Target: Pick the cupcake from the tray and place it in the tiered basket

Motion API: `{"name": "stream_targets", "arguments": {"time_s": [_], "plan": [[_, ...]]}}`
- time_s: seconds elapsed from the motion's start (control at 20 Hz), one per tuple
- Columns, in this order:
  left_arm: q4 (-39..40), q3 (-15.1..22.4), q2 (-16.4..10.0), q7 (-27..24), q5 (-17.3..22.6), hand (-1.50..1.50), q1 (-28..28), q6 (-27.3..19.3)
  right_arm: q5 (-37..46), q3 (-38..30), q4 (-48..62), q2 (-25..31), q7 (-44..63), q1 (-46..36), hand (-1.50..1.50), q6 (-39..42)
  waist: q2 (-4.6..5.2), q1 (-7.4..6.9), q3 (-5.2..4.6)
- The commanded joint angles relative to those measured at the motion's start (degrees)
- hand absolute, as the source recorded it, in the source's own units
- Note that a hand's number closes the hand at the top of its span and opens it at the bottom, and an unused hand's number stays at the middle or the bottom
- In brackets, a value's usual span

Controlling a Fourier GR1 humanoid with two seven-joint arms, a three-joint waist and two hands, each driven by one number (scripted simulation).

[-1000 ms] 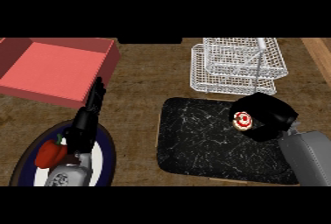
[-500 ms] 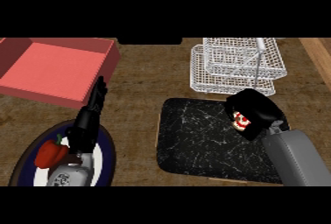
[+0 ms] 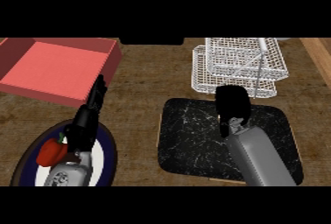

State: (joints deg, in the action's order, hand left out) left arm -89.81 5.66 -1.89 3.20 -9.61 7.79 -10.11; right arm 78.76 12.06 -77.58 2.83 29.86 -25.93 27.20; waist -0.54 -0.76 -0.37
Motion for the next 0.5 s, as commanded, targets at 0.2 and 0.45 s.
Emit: {"name": "stream_targets", "arguments": {"time_s": [0.2,0.45], "plan": [[2.97,-1.2,0.45,-0.2,0.6,0.0,3.12,-0.01,-6.36,7.49,-11.48,-2.77,31.21,-12.64,1.5,8.78,0.3,0.1,0.29],[4.24,0.1,1.45,-3.1,-0.75,0.0,0.3,-1.01,-9.36,6.15,-18.83,-2.79,38.64,-22.59,1.5,14.78,0.09,0.03,0.25]]}}
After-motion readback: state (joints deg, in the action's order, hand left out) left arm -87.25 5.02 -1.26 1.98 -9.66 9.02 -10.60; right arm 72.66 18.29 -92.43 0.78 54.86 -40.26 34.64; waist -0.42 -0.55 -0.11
